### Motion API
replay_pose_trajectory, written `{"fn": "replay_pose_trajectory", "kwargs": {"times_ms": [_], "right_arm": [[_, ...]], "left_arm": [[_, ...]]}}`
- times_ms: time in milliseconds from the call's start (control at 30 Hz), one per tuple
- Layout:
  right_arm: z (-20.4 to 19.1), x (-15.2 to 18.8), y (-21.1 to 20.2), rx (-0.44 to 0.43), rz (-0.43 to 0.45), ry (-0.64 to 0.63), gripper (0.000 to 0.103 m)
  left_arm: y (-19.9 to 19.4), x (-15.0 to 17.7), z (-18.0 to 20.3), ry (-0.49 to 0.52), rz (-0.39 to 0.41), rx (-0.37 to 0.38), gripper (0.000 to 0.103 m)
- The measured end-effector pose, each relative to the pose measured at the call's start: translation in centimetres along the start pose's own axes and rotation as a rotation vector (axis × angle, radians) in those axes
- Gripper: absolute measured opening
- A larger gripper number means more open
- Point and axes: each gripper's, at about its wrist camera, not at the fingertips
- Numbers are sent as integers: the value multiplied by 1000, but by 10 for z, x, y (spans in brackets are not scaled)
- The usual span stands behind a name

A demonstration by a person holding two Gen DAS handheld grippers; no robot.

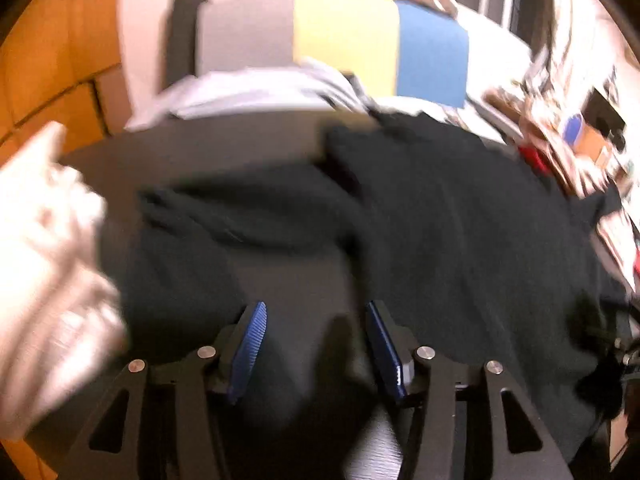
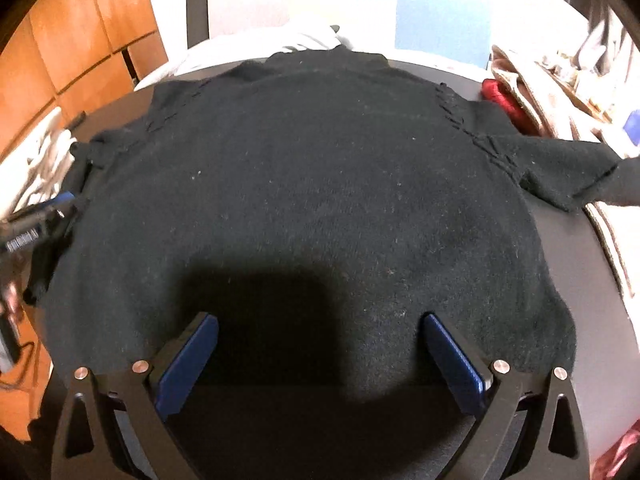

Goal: Fold clothes

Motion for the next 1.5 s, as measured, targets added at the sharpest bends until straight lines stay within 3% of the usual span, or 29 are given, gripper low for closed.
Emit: {"fn": "replay_pose_trajectory", "kwargs": {"times_ms": [100,167,233,300,433,500,533,567,767,1000,1067,1133,1233,1300,1367,1500], "right_arm": [[-1,2,1,11,17,7,103],[-4,-2,3,25,30,6,103],[-5,-3,4,29,36,4,103],[-5,-5,2,29,40,4,103],[-6,-3,2,34,62,2,103],[-6,-1,2,34,72,-1,103],[-6,-1,2,32,74,-6,103],[-5,-1,2,29,76,-11,103],[-4,-5,5,14,81,-26,103],[-26,-52,28,-61,54,-89,103],[-38,-60,32,-69,33,-120,103],[-49,-62,33,-65,16,-159,103],[-47,-59,28,-110,28,-141,103],[-37,-57,22,-174,48,-101,103],[-23,-54,15,-247,71,-39,103],[-2,-44,7,-208,54,9,103]], "left_arm": [[-19,-23,-20,-33,117,-85,56],[-19,-38,-20,33,156,-138,57],[-5,-54,-14,78,120,-164,64],[14,-64,-8,70,52,-214,64],[52,-80,-18,-89,-97,-123,66],[73,-83,-21,-120,-102,-183,67],[84,-84,-23,-136,-104,-213,76],[94,-85,-25,-152,-107,-243,77],[117,-108,-40,-278,-95,-367,72],[146,-162,-79,-439,-69,-589,71],[151,-181,-91,-495,-89,-617,53],[145,-196,-95,-579,-101,-558,46],[107,-198,-66,-476,0,-481,46],[80,-185,-46,-433,48,-385,47],[55,-160,-18,-332,71,-272,48],[22,-77,25,-106,36,-79,50]]}}
Point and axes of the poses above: each gripper's, at about its wrist camera, not at the fingertips, and y roughly the way its jaws point, z to its right, x to its underside, and after that the axes turned 15 degrees about -y, right-handed
